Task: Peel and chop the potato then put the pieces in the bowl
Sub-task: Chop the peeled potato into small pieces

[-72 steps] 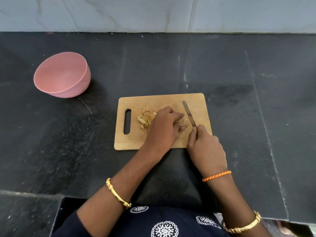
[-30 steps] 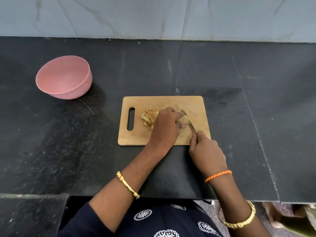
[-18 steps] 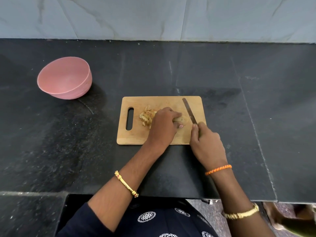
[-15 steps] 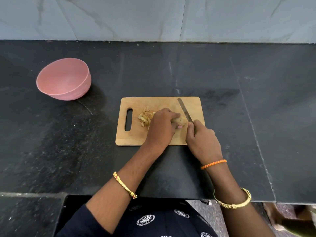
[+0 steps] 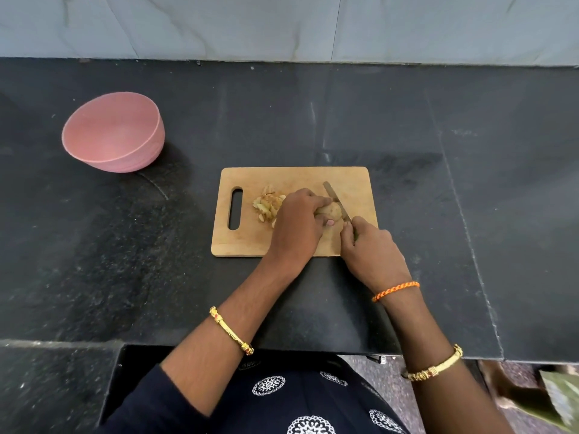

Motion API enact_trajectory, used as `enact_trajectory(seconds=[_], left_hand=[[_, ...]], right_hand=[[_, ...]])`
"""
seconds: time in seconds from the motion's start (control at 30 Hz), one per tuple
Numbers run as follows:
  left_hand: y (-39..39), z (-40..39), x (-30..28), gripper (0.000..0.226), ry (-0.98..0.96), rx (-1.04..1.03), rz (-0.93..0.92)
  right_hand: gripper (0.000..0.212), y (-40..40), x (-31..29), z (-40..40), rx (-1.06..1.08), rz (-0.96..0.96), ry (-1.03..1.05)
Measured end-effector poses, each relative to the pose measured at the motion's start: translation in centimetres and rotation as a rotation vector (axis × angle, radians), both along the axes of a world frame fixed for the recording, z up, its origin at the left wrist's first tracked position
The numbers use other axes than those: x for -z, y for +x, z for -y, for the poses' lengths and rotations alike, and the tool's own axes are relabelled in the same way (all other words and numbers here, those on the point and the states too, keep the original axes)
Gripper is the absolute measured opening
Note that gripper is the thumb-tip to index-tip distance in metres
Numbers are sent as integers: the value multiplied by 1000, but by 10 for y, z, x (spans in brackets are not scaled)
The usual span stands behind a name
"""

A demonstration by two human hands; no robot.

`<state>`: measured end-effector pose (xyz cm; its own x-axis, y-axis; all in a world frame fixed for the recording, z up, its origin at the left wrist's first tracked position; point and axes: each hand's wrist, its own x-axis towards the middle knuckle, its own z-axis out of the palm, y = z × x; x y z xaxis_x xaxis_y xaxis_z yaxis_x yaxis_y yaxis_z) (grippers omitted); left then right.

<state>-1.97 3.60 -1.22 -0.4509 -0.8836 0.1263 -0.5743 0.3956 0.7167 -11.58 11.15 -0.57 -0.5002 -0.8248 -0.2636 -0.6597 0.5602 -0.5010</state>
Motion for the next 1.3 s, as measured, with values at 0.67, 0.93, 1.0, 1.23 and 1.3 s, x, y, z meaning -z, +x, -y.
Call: enact_trajectory(seconds=[0.67, 0.93, 1.0, 1.23, 1.3], left_hand=[[2, 3, -1, 34, 26, -15, -25], [2, 3, 0, 34, 29, -15, -28], [2, 2, 0, 34, 24, -21, -29], [-1, -1, 1, 32, 3, -41, -30], [-1, 1, 0, 33, 6, -38, -24]], right_hand=[[32, 0, -1, 1, 37, 9, -97], [35, -3, 2, 6, 17, -6, -58], [34, -4, 1, 7, 4, -20, -45], [30, 6, 5, -13, 21, 43, 19], [28, 10, 5, -21, 43, 31, 29]])
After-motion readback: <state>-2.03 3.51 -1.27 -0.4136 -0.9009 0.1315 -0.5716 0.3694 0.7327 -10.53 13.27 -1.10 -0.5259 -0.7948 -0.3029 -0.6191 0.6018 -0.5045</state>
